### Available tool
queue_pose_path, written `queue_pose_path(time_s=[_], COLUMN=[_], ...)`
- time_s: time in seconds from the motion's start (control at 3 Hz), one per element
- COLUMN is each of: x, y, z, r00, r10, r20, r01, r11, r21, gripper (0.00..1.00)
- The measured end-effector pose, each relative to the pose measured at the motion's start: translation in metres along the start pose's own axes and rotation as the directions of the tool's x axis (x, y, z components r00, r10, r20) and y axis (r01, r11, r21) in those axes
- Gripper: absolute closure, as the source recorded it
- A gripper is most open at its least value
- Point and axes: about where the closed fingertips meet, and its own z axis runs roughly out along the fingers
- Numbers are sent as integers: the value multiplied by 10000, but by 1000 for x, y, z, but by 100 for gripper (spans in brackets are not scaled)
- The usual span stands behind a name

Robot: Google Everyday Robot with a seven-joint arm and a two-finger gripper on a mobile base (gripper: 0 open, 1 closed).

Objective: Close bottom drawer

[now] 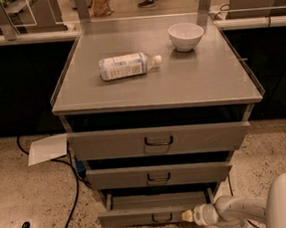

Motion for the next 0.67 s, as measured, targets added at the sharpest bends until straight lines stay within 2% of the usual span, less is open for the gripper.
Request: queue_pose_path(time_s=[0.33,0.67], x=[0,0], y=[0,0], z=[0,0], r00=[10000,10000], r10=[0,2], r20=[0,2], r01=[0,-2], r11=[10000,10000], r21=[0,-1], gripper=[81,58])
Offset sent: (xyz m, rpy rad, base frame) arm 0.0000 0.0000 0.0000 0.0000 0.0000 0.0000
